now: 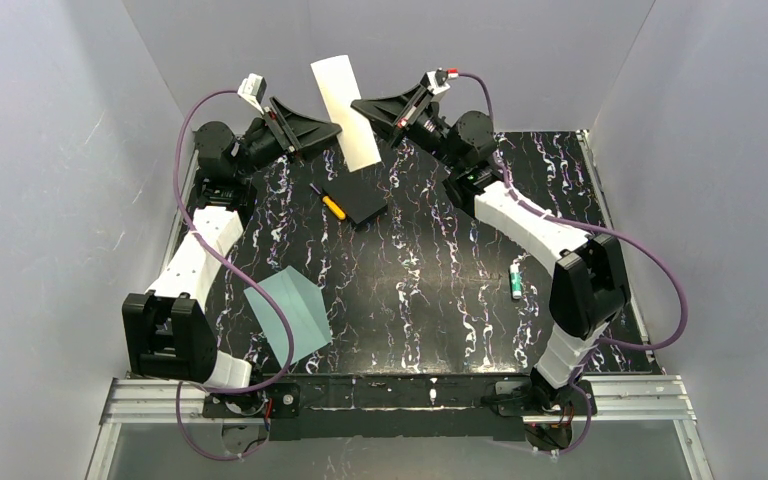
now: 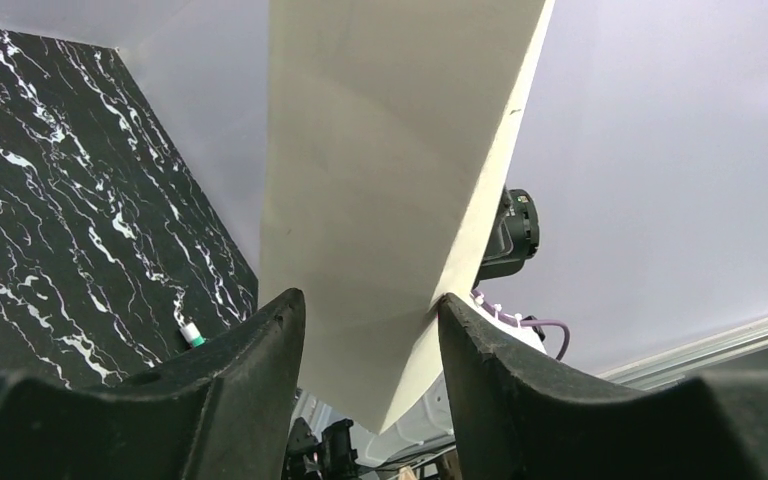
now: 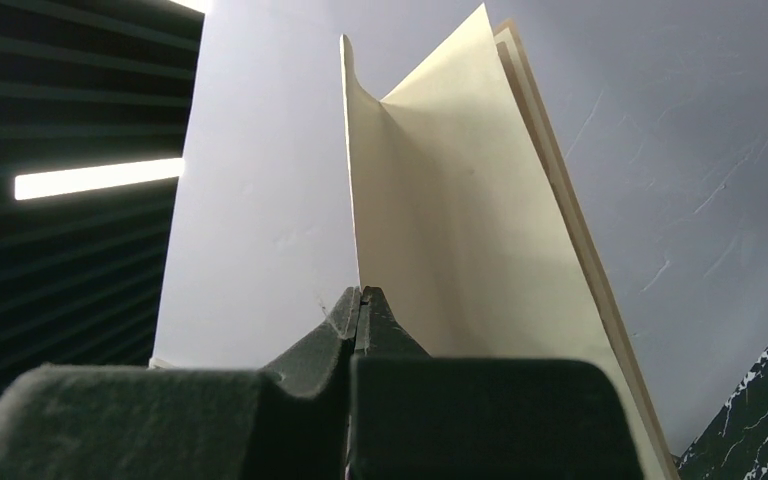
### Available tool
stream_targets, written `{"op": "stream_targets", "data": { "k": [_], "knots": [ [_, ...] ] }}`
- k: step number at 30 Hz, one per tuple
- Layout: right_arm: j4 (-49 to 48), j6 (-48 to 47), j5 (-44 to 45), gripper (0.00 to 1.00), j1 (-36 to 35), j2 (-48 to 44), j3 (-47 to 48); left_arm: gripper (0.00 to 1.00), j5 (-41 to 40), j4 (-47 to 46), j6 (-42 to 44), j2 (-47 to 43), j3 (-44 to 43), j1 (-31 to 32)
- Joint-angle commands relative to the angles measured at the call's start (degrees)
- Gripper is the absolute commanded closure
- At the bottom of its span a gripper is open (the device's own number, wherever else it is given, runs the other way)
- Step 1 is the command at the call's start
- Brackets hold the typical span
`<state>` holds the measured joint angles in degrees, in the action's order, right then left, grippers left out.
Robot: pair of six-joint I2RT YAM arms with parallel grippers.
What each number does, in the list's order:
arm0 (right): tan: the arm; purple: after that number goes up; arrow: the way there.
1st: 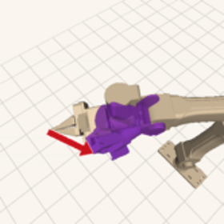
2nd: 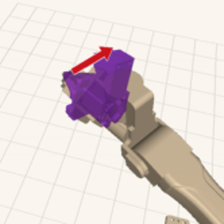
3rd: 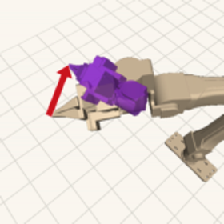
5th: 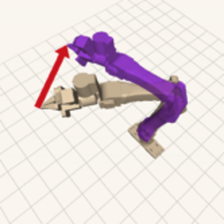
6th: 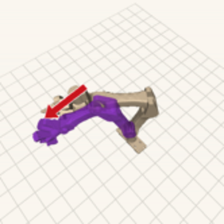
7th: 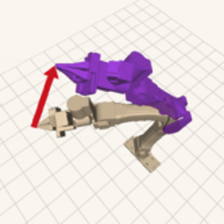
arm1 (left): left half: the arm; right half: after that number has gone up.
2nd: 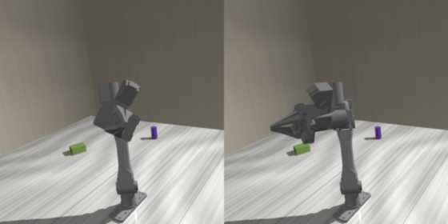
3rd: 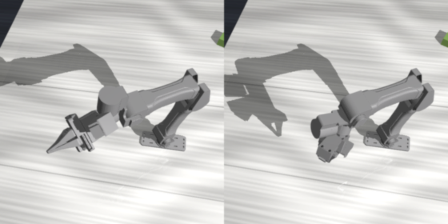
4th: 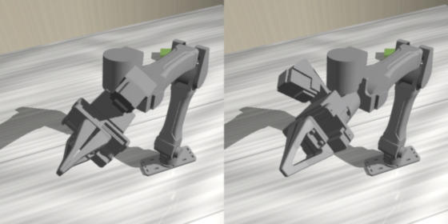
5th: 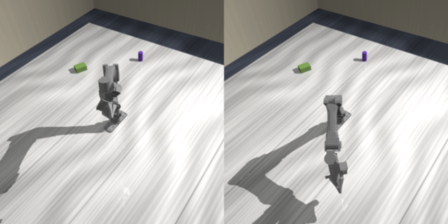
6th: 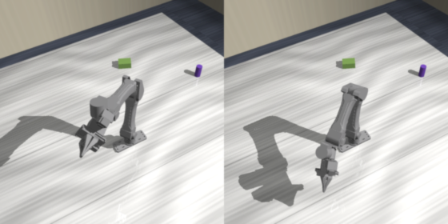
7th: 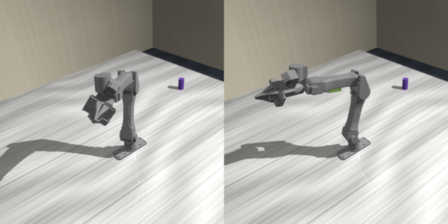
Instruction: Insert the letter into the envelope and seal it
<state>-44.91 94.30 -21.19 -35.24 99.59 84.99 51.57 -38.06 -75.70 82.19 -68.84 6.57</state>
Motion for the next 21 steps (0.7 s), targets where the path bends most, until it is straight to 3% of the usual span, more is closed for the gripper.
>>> {"op": "stream_targets", "data": {
  "k": [1, 9, 10, 12, 17, 21],
  "knots": [
    [-3.65, 2.29, -0.12, 0.99, 0.00, 0.23, 1.78, 0.52, -0.42, -0.83, 2.10, -0.97, -0.97, -0.24],
    [-2.27, 1.14, -1.36, 0.99, -0.26, 1.25, 1.77, 0.62, -0.62, -0.34, 1.73, -0.85, -1.38, -0.22],
    [-2.17, 1.22, -1.57, 0.99, -0.31, 1.42, -3.45, 0.62, -0.60, -0.34, 1.39, -0.95, -1.51, -0.24],
    [-1.39, 1.16, -1.78, 0.99, -0.42, 1.66, 2.15, 0.62, -0.39, -0.34, 0.80, -0.90, -2.34, -0.14],
    [-1.15, 0.91, -1.73, 0.99, -0.47, 2.37, 1.87, 0.55, 1.01, -0.50, -0.29, -1.18, -3.56, -0.06],
    [-0.43, -0.19, -1.65, 0.99, -0.45, 2.63, 2.05, 0.58, 1.60, -0.68, -0.50, -1.83, -3.62, -0.06]
  ]
}}
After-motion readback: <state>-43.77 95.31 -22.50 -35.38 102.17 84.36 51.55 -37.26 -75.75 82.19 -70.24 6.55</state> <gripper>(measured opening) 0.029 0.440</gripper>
